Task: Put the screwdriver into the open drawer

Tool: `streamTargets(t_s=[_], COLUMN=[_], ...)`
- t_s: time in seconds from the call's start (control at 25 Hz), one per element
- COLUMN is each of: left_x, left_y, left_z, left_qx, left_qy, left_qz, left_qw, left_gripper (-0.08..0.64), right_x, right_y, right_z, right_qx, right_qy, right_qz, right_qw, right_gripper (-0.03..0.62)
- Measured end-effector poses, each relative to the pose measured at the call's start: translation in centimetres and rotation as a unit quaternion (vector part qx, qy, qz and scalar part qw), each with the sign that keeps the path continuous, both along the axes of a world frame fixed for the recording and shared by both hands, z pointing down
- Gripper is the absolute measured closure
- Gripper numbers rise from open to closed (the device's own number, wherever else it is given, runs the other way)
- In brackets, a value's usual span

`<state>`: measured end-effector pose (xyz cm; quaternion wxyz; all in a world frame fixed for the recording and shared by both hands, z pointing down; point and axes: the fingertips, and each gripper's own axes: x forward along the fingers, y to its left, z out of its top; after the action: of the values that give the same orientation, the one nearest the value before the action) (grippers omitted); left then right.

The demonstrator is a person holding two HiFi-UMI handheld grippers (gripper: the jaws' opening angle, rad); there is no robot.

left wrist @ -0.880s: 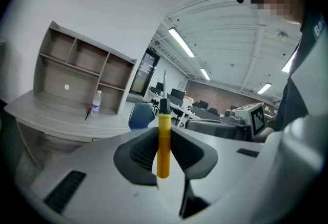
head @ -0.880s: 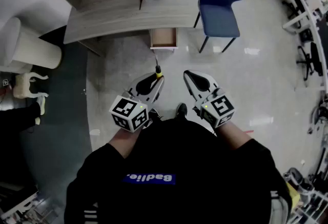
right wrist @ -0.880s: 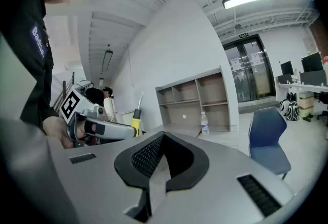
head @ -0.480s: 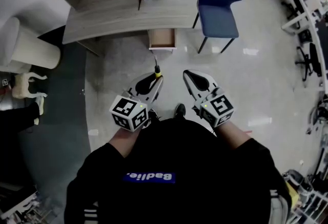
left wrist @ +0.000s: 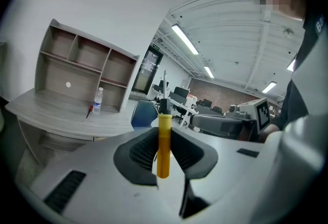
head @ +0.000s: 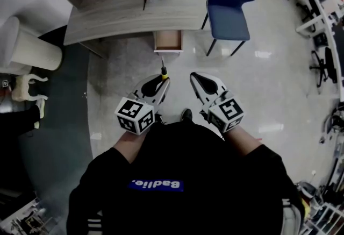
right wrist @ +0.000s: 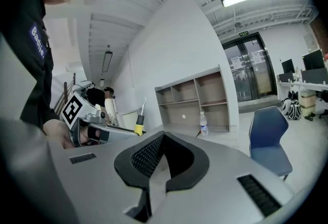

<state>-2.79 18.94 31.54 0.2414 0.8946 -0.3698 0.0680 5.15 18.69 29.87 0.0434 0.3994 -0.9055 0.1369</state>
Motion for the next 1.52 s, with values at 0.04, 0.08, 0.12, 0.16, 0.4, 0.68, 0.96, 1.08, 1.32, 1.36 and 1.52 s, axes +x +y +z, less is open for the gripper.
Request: streamTargets(t_s=[0.04, 0.08, 0.12, 0.16, 0.4, 0.68, 0.96, 1.08, 1.32, 1.36, 1.52], left_x=[0.3, 0.6, 0.9, 1.2, 2.5, 2.0, -0.1, -0.9, -2.6, -2.9, -3.5], left_y=[-0.1, -0.3, -0.5, -0.6, -1.5, -4.3, -9.7, -12.1, -16.3, -16.9, -19.0], left_z=[0.1, 0.2, 0.3, 0.3, 0.2, 0.9, 3.3, 4.5, 7.3, 7.7, 9.3], left_qx=[-0.001, -0.001, -0.001, -0.001, 0.002, -0.003, -0.018, -0.029, -0.050, -0.052, -0.063], left_qy=[-0.001, -0.002, -0.003, -0.004, 0.002, -0.001, -0.005, -0.008, -0.015, -0.016, -0.021], left_qz=[-0.003, -0.005, -0.008, -0.012, -0.046, -0.055, -0.041, -0.025, 0.015, 0.021, 0.034], left_qw=[1.0000, 1.0000, 1.0000, 0.9999, 0.9990, 0.9985, 0.9990, 0.9992, 0.9985, 0.9983, 0.9972], left_gripper=[0.486, 0.486, 0.486, 0.486, 0.486, 0.486, 0.486, 0.486, 0.486, 0.486, 0.486], right_x=[0.3, 0.7, 1.0, 1.4, 3.5, 3.6, 2.0, 1.2, -0.2, -0.5, -0.8], right_y=[-0.2, -0.4, -0.6, -0.8, -1.9, -4.7, -9.5, -11.9, -16.0, -16.6, -18.3], right_z=[0.0, 0.0, -0.1, -0.1, 0.0, 1.0, 1.6, 1.8, 2.7, 2.8, 3.0], right_qx=[0.001, 0.003, 0.004, 0.004, 0.001, -0.013, -0.021, -0.024, -0.040, -0.040, -0.041], right_qy=[0.001, 0.001, 0.000, -0.001, -0.004, -0.001, 0.008, 0.014, 0.028, 0.031, 0.034], right_qz=[-0.003, -0.006, -0.008, -0.011, -0.025, -0.026, -0.004, 0.010, 0.047, 0.051, 0.073], right_qw=[1.000, 1.000, 1.000, 1.000, 1.000, 1.000, 1.000, 1.000, 0.998, 0.997, 0.996], right_gripper=[0.563, 0.563, 0.563, 0.563, 0.563, 0.563, 0.563, 0.563, 0.563, 0.563, 0.563])
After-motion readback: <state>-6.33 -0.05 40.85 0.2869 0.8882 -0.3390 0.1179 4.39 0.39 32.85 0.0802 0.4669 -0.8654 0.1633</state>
